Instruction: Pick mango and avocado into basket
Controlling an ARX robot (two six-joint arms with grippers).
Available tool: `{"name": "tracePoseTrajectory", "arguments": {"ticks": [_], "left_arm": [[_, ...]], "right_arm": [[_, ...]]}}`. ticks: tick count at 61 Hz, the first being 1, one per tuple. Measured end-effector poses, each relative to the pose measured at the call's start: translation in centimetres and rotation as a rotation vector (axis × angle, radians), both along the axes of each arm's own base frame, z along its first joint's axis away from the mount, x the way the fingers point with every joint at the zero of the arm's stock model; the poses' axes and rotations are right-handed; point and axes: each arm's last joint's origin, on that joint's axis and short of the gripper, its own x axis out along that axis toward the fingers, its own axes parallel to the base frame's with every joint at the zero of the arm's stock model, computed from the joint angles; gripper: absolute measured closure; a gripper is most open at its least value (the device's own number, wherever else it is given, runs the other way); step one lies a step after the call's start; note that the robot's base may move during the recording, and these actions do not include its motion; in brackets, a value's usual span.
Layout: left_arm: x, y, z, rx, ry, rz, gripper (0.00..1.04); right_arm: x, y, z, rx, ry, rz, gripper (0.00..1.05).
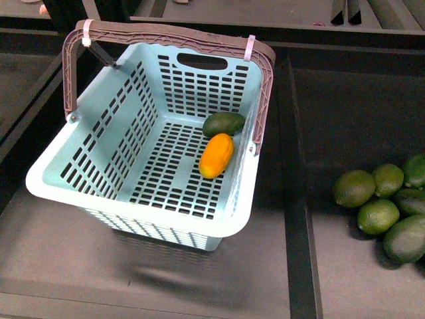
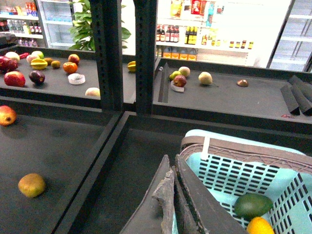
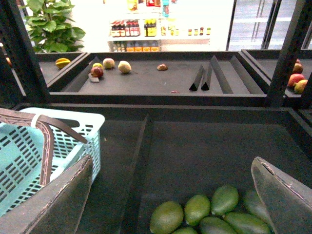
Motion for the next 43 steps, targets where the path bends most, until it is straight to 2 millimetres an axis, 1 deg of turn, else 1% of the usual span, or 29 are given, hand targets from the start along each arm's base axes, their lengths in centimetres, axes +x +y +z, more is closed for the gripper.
{"name": "tracePoseTrajectory", "arguments": {"ticks": [12, 20, 23, 26, 43], "left_arm": [[-2.6, 1.2, 0.0, 0.005, 0.003, -0.001, 1.03], [-3.8, 1.7, 0.0, 0.006, 0.005, 0.002, 1.03], [-4.3, 2.2, 0.0, 0.006, 0.003, -0.020, 1.03], [-4.7, 2.7, 0.1, 0.008, 0.002, -0.001, 1.03], [-6.5, 2.8, 0.3, 0.009, -0.005, 0.002, 1.03]], "right_arm": [[0.0, 0.0, 0.0, 0.000, 0.000, 0.000, 0.09], [0.0, 0.0, 0.0, 0.000, 0.000, 0.000, 0.09], [0.0, 0.0, 0.0, 0.000, 0.000, 0.000, 0.09], [0.0, 0.0, 0.0, 0.000, 0.000, 0.000, 0.09], [0.0, 0.0, 0.0, 0.000, 0.000, 0.000, 0.09]]}}
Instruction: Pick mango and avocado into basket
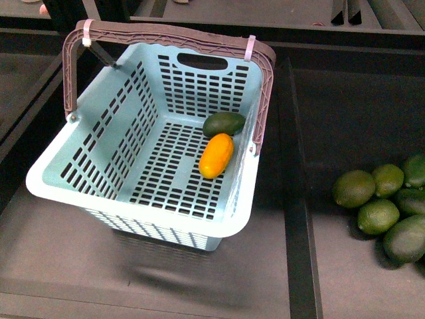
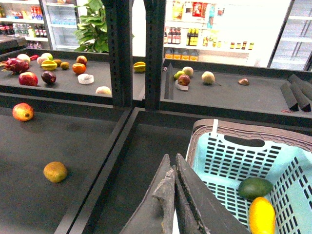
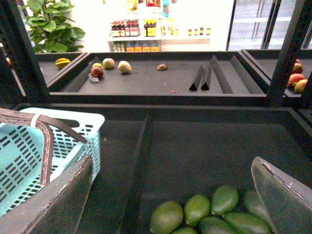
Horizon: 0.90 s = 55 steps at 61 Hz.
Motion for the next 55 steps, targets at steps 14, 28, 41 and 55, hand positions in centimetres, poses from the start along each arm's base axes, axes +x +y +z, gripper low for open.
{"name": "tracePoseTrajectory", "arguments": {"ticks": [14, 28, 41, 55], "left_arm": [[-1.1, 0.0, 0.4, 0.000, -0.014, 0.000, 1.03], [-2.0, 0.0, 0.6, 0.000, -0.019, 0.000, 1.03], [-2.6, 0.0, 0.6, 0.000, -0.020, 0.000, 1.03], [-3.1, 0.0, 0.5, 0.000, -0.021, 0.000, 1.03]], "right_arm": [[0.0, 0.0, 0.0, 0.000, 0.000, 0.000, 0.09], [0.0, 0.0, 0.0, 0.000, 0.000, 0.000, 0.09], [0.0, 0.0, 0.0, 0.000, 0.000, 0.000, 0.09], [0.0, 0.0, 0.0, 0.000, 0.000, 0.000, 0.09]]}}
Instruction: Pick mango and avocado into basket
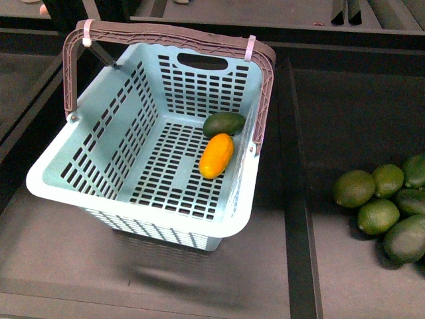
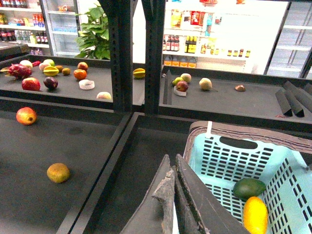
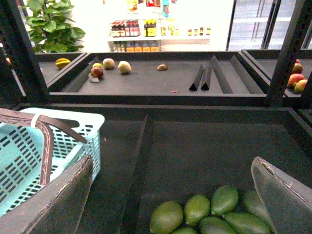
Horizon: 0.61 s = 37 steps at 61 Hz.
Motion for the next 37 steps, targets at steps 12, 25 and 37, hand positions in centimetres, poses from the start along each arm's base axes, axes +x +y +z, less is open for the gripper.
{"name": "tracePoseTrajectory", "arguments": {"ticks": [12, 25, 37], "left_arm": [[-1.2, 0.0, -0.3, 0.000, 0.007, 0.001, 1.03], [-1.2, 0.0, -0.3, 0.000, 0.005, 0.001, 1.03], [-1.2, 0.0, -0.3, 0.000, 0.005, 0.001, 1.03]], "right_arm": [[0.0, 0.0, 0.0, 0.000, 0.000, 0.000, 0.09], [0.0, 0.0, 0.0, 0.000, 0.000, 0.000, 0.09], [0.0, 0.0, 0.0, 0.000, 0.000, 0.000, 0.09]]}}
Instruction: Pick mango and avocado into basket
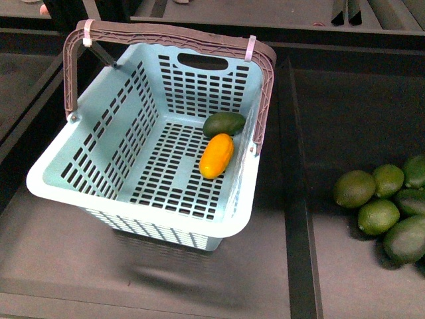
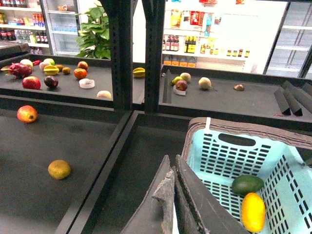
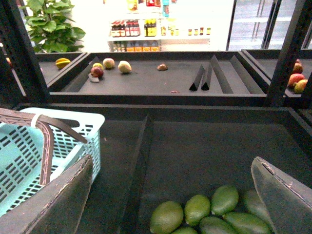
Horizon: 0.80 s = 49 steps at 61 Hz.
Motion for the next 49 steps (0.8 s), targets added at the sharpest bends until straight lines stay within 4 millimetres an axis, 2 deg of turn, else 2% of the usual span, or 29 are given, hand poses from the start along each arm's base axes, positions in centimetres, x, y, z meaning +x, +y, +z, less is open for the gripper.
{"name": "tracePoseTrajectory", "arguments": {"ticks": [10, 39, 49], "left_arm": [[0.00, 0.00, 0.00, -0.001, 0.000, 0.000, 1.01], [0.00, 0.00, 0.00, 0.000, 0.000, 0.000, 0.07], [0.00, 0.00, 0.00, 0.001, 0.000, 0.000, 0.08]], "right_arm": [[0.00, 0.00, 0.00, 0.000, 0.000, 0.000, 0.09], [0.00, 0.00, 0.00, 0.000, 0.000, 0.000, 0.09], [0.00, 0.00, 0.00, 0.000, 0.000, 0.000, 0.09]]}}
